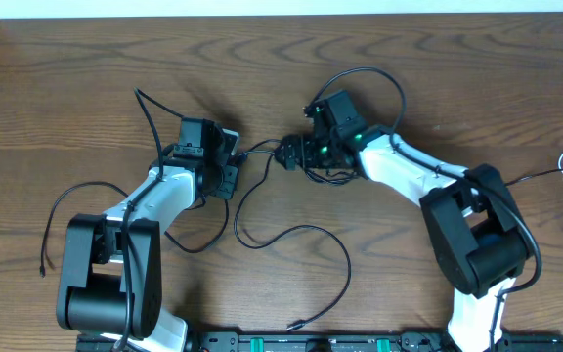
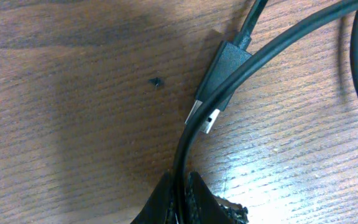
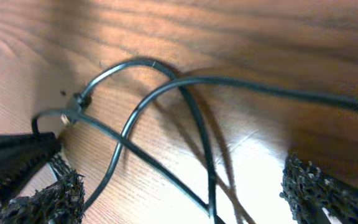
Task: Untangle cables
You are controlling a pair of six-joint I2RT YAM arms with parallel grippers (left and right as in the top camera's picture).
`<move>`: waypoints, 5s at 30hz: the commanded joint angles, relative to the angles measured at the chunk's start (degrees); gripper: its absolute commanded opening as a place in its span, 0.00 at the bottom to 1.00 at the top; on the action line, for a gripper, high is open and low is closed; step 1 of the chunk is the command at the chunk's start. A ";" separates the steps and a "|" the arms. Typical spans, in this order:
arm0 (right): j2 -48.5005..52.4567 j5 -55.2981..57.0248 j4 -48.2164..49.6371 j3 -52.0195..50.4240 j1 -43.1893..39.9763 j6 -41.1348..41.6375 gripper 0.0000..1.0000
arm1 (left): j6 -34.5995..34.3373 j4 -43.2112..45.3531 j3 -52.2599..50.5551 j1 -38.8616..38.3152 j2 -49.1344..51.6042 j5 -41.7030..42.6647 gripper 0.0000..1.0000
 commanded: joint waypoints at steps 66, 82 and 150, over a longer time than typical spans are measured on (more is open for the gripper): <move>4.31 18.95 -30.91 29.16 4.46 -3.65 0.99 | -1.18 0.66 -0.57 0.00 0.59 -0.33 0.08; 17.59 20.44 -38.51 37.97 6.99 -3.93 0.95 | -1.18 0.63 -0.57 0.00 0.59 -0.33 0.08; -6.64 12.83 -57.13 37.90 1.92 -19.15 0.01 | -1.16 0.70 -0.57 0.00 0.59 -0.33 0.08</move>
